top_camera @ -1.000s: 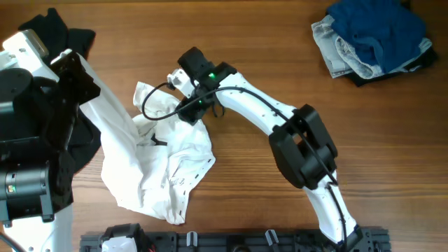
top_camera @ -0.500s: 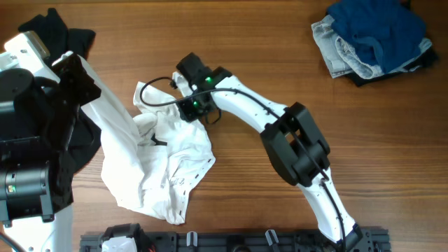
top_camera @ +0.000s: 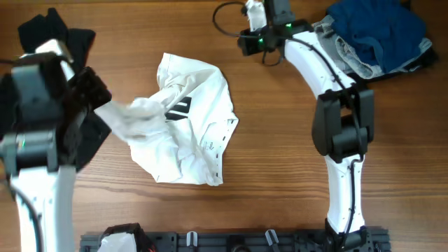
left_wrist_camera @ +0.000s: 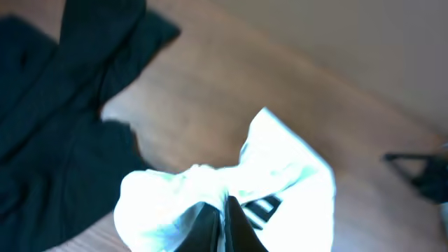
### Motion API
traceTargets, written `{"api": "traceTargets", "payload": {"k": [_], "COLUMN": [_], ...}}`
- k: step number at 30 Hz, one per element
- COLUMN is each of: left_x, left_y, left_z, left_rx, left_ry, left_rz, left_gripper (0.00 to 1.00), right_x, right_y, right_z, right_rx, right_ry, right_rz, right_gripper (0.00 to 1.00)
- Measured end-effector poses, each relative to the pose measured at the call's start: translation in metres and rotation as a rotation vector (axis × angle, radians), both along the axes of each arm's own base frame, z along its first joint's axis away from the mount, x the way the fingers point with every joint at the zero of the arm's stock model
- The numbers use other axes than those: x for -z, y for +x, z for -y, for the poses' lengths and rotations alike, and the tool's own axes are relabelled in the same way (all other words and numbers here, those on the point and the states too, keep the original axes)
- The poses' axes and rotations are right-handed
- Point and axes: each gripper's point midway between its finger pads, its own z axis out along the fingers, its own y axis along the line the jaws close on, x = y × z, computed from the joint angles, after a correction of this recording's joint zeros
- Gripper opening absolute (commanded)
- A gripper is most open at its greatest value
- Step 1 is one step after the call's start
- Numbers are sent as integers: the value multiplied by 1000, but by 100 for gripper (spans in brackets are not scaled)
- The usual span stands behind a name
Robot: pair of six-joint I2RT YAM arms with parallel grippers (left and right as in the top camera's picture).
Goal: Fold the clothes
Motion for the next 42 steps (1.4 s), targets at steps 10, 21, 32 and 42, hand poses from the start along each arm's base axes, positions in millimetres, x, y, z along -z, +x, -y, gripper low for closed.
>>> {"api": "traceTargets", "payload": {"k": [10,21,32,42], "left_x": [80,79,79,80], "left_y": [42,30,30,29], "left_z": [-43,-87,-87,-86], "left_rx": [-86,-218,-218,-217], "left_ry": [68,44,44,42], "left_rz": [-232,-229,-230,-237], "left_gripper": [4,4,4,4], "right_x": [-9,76,77,73], "right_y": [-97,-220,-239,-226], "right_z": [-51,-151,-167,-155], "right_rx": [-232,-61,-100,-96], "right_ry": [80,-205,-211,-202], "right_rz": [-286,-423,-422,-420], "right_gripper": [71,50,36,4]}}
